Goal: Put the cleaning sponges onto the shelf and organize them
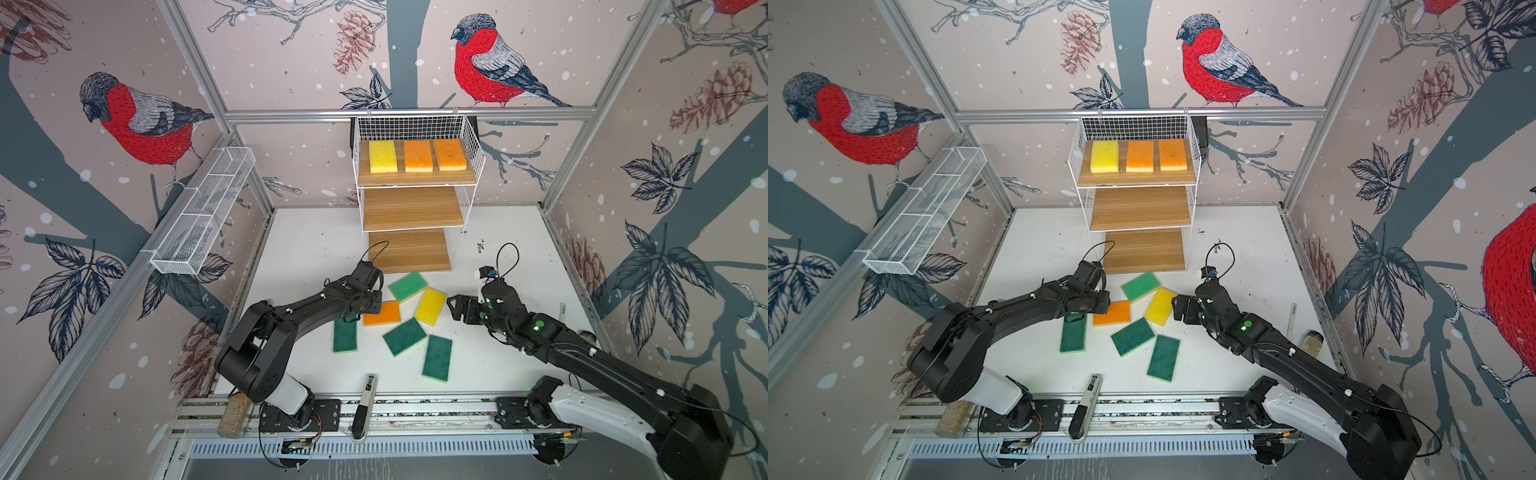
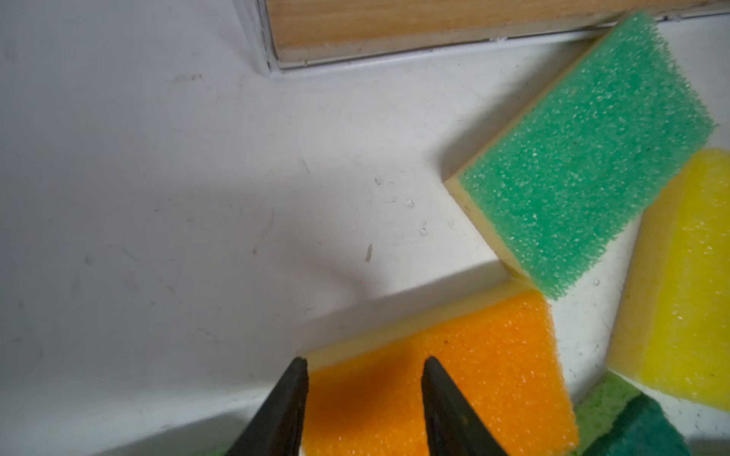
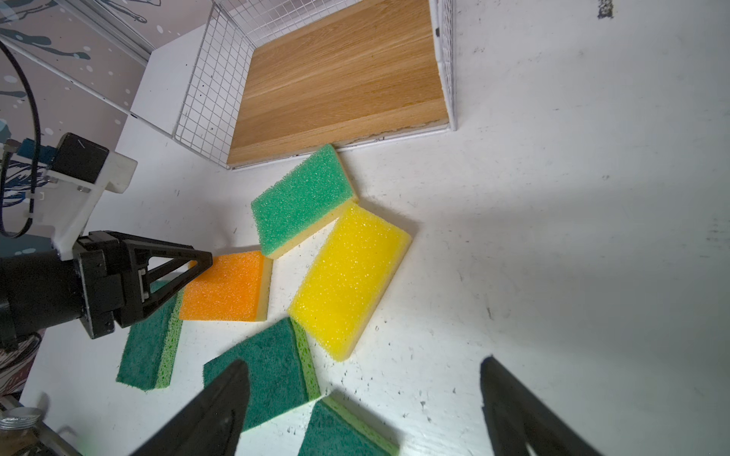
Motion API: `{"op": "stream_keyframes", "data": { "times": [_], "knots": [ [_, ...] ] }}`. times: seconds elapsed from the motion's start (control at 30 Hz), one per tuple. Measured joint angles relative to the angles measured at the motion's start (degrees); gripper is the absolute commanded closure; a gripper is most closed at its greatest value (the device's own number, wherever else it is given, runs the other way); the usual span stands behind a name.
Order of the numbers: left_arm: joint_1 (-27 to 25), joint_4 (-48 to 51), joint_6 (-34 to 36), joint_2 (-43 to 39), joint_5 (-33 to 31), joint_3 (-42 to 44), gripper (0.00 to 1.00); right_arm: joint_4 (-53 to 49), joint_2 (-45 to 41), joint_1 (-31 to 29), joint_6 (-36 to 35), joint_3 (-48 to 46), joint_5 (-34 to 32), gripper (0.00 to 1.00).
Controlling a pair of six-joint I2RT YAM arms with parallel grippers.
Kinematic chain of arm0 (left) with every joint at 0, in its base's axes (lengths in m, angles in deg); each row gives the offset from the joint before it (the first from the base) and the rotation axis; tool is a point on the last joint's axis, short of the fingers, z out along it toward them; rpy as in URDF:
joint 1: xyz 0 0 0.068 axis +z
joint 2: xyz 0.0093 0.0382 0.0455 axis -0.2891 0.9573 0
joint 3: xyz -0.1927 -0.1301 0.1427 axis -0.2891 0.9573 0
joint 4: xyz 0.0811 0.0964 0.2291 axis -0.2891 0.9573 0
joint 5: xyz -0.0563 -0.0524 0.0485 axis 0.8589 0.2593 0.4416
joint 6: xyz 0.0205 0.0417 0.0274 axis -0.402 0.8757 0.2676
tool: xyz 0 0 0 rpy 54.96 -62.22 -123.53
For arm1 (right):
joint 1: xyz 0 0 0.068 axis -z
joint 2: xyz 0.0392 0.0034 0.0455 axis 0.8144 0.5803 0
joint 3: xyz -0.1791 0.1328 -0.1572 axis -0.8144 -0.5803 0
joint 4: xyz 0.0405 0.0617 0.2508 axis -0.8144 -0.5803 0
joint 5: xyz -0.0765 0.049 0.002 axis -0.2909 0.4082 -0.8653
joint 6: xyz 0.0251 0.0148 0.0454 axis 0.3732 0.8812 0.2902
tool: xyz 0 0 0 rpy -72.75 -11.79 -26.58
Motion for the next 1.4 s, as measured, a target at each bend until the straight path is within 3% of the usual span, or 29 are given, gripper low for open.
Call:
{"op": "stream_keyframes", "data": {
  "times": [0.43,0.6,0.93,1.4],
  "knots": [
    [0.0,3.21,-1.77,-4.04,6.14,2.51,0.51,-0.15,-1.53,0.0,0.28,-0.74,0.17,0.09],
    [-0.31,5.44,-1.55,-6.12,8.81,3.39,0.34,-0.17,-1.73,0.0,0.33,-1.03,0.17,0.09],
    [-6.73,12.98,4.0,-9.01,2.43,-0.66,0.21,-0.04,-1.95,0.0,0.35,-1.31,0.2,0.09],
    [-8.2,19.76,13.7,3.02,-3.69,-9.51,0.14,1.88,-6.34,0.15,0.48,-4.92,1.09,0.08]
  ]
}}
